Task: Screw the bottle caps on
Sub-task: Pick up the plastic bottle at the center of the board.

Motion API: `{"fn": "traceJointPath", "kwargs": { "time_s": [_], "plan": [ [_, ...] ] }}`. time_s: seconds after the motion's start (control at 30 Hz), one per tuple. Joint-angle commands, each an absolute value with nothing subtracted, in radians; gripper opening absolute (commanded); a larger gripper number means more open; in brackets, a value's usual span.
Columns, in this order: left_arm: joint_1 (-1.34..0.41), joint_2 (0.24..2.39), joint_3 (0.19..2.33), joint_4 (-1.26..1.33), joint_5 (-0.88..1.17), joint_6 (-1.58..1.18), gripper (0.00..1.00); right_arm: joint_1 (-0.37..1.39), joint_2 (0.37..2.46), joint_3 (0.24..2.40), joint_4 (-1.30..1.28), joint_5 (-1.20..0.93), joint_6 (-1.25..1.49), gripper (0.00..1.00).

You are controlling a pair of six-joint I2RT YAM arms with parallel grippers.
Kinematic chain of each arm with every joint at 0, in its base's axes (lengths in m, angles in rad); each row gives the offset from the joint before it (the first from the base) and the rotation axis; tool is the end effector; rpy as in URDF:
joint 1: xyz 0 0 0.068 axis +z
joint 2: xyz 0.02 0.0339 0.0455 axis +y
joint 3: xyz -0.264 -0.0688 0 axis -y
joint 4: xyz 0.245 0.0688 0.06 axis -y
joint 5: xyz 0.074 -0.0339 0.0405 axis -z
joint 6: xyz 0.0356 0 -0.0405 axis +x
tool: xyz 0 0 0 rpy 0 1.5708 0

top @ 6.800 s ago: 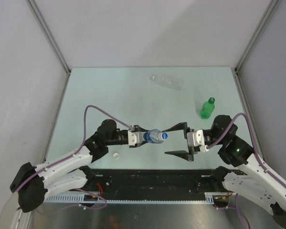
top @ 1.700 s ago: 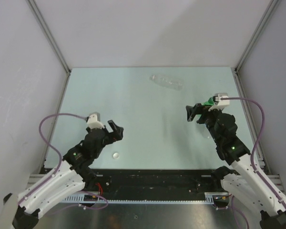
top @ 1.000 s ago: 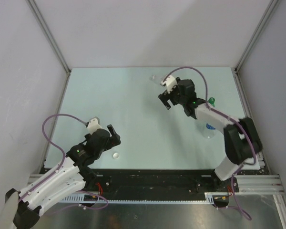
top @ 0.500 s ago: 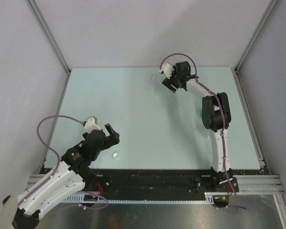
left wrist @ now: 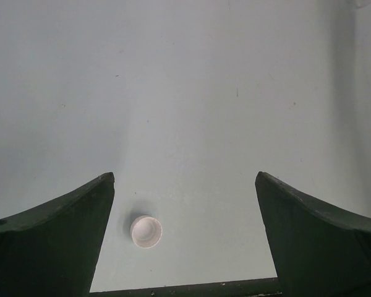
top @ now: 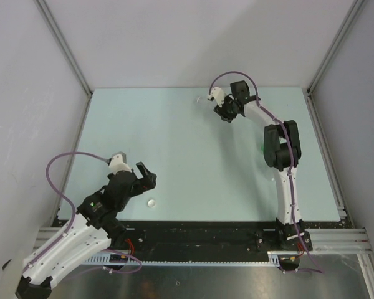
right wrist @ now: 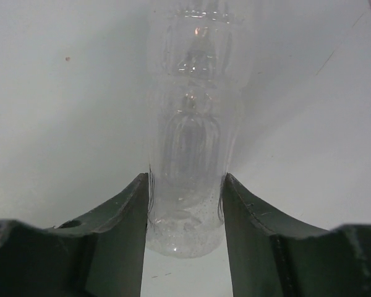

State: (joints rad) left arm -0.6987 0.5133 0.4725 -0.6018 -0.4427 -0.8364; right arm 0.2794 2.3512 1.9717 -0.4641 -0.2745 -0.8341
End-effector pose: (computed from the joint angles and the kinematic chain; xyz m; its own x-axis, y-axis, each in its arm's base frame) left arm 0.1034 -0.0670 0.2295 -0.5440 -0.4189 -0.7270 -0.1270 0.8976 -0.4222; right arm 0.5044 0.1548 0.1852 -0.1575 -0.7869 -0.5966 -0.8266 0.4356 -0.3563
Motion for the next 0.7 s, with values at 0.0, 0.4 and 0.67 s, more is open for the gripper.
{"fn": "traceJointPath", "kwargs": {
  "time_s": [0.0,0.4,0.67],
  "plan": [
    [-0.691,0.492,0.463,-0.596,-0.430,-0.840,0.99,0.313,2.239,1.849,-0.426,-0.282,-0.678,0.42],
    [-0.691,0.576,0.386,-0.605,-0.425,-0.893,0.95,0.545,1.808,1.283,-0.209,0.024,-0.043,0.39],
    [-0.691,0.585,0.331,-0.603,-0.408,-0.956,0.79,0.739,1.636,1.018,-0.100,-0.025,0.147,0.38]
  ]
}}
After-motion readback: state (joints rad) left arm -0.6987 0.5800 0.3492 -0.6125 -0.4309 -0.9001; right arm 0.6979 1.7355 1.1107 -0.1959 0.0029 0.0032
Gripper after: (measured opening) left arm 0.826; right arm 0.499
